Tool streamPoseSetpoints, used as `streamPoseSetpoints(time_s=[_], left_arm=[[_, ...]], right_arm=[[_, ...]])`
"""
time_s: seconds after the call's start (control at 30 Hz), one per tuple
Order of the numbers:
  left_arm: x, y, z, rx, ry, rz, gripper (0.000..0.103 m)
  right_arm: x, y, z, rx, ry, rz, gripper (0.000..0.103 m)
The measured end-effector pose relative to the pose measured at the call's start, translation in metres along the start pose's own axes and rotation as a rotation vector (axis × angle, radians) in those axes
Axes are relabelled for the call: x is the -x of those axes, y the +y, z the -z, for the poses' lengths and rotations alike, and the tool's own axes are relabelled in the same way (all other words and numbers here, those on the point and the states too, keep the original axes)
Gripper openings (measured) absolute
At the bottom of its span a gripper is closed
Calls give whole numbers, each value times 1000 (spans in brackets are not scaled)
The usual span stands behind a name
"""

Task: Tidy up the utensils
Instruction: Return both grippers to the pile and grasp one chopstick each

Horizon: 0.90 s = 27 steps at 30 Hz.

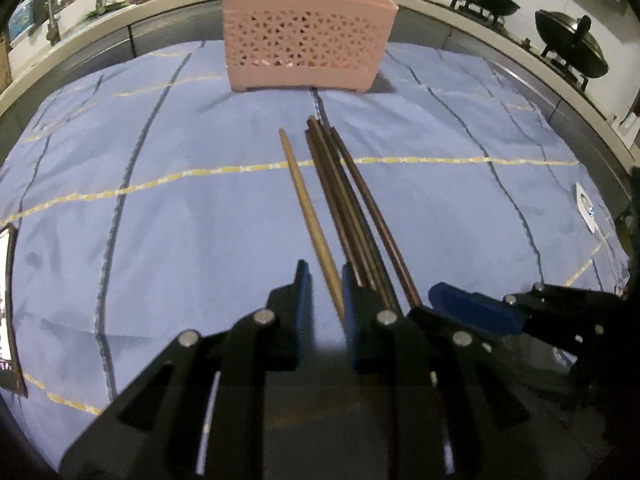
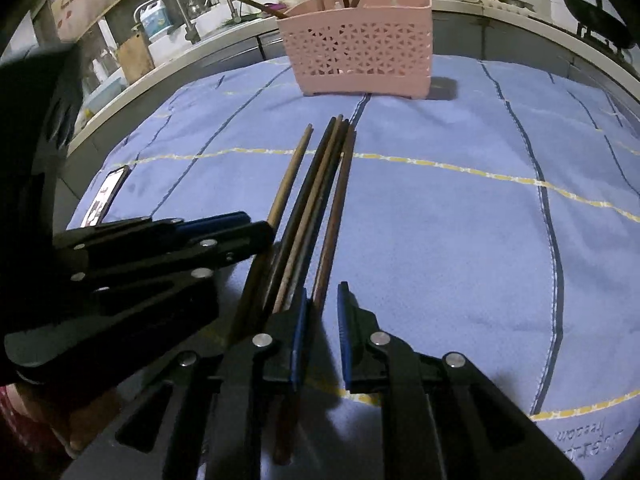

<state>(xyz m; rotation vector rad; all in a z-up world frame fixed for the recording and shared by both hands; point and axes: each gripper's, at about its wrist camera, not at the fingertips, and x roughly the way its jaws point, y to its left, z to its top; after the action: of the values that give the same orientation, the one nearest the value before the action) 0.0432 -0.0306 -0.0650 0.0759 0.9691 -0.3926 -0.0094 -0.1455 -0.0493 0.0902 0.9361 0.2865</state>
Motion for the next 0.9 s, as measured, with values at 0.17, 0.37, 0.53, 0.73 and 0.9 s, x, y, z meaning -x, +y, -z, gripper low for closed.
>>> streamPoseSetpoints(time_s=[0.17, 0.37, 0.53, 0.73, 0.9], left_arm=[[-5, -3, -4, -17, -23, -41, 13], [5, 20, 5, 12, -6, -12, 7], [14, 44, 14, 46, 13, 12, 9], [2, 44, -9, 50, 12, -30, 18], [-15, 38, -34, 19, 8, -82, 20]], right_arm=[[0, -7, -1, -5, -13, 8, 13], [11, -30, 9, -48, -10, 36, 7], [19, -36, 17, -37, 27, 7, 7], [4, -36, -11, -37, 71, -13, 8], [-18, -41, -46, -34, 91, -22, 8]])
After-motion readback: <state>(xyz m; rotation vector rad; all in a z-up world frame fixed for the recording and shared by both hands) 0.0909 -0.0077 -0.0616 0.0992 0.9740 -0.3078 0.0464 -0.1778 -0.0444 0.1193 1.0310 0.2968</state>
